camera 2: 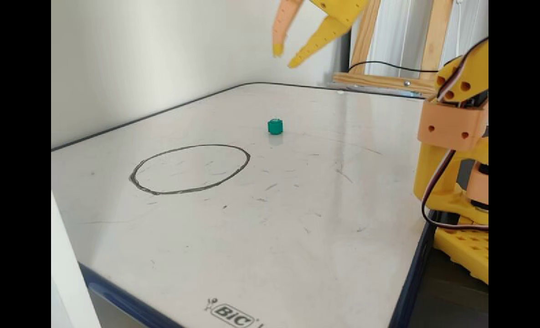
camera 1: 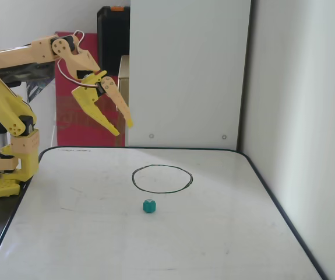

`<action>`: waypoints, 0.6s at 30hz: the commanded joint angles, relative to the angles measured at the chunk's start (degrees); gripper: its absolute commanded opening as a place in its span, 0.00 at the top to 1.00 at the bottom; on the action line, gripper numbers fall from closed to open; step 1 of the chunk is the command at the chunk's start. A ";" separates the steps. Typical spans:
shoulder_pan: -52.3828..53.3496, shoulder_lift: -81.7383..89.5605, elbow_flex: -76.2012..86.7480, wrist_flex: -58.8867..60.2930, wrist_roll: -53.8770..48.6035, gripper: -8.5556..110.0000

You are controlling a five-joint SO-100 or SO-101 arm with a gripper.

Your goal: Grasp a green cube and put it in the black circle

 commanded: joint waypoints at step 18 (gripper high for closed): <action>7.73 -39.37 -31.20 8.35 -9.84 0.81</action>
